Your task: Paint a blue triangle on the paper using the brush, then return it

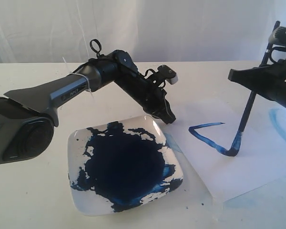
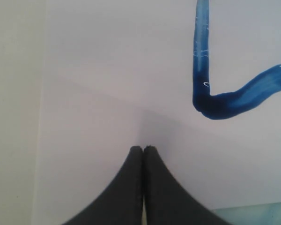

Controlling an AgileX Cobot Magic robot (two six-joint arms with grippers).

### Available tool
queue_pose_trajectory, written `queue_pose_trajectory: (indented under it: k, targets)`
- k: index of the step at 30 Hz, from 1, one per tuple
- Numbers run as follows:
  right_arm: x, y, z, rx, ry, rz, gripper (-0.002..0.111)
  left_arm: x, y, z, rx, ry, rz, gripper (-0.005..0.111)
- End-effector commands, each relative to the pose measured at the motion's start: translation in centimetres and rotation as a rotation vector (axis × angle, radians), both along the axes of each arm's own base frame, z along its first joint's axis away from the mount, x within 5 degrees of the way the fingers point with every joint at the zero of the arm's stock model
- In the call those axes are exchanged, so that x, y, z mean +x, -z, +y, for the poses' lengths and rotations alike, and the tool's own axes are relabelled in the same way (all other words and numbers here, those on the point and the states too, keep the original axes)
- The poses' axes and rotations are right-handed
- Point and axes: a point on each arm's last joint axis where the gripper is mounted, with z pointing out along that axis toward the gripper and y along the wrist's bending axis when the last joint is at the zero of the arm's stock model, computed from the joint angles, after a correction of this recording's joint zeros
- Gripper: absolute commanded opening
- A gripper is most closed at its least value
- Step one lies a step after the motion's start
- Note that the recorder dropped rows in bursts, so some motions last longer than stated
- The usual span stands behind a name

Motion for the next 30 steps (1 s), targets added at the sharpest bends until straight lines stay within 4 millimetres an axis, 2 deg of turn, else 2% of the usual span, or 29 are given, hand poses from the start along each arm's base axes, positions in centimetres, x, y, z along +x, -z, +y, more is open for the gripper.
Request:
queue_pose_trajectory:
  k: [1, 5, 8, 12, 18, 24, 30]
  targets:
    - [-0.4, -1.0, -0.2, -0.003, 0.006, -0.046, 0.000, -0.3, 0.2, -0.1, 0.001, 0.011, 0.029, 0.000]
    - [-0.7, -2.1, -0.4, 0.007, 0.013, -0.094, 0.000, -0.1, 0.0, -0.1, -0.007, -0.013, 0.030, 0.000]
    - [-1.1, -3.2, -0.6, 0.018, 0.015, -0.132, 0.000, -0.2, -1.3, -0.2, -0.028, -0.014, 0.018, 0.000]
    - [-1.9, -4.8, -0.8, 0.035, 0.016, -0.185, 0.000, -0.5, -4.5, 0.0, -0.062, -0.016, -0.027, 0.000]
    - [-3.3, -6.7, -1.1, 0.057, -0.004, -0.224, 0.000, -1.8, -10.5, 0.7, -0.106, 0.011, -0.076, 0.000]
    - [-5.6, -8.6, -1.2, 0.068, -0.071, -0.207, 0.000, -3.4, -13.0, 1.3, -0.078, 0.047, -0.029, 0.000]
    - [-7.7, -10.5, -1.6, 0.053, -0.109, -0.254, 0.000, -6.0, -15.2, 1.0, -0.012, 0.126, -0.016, 0.000]
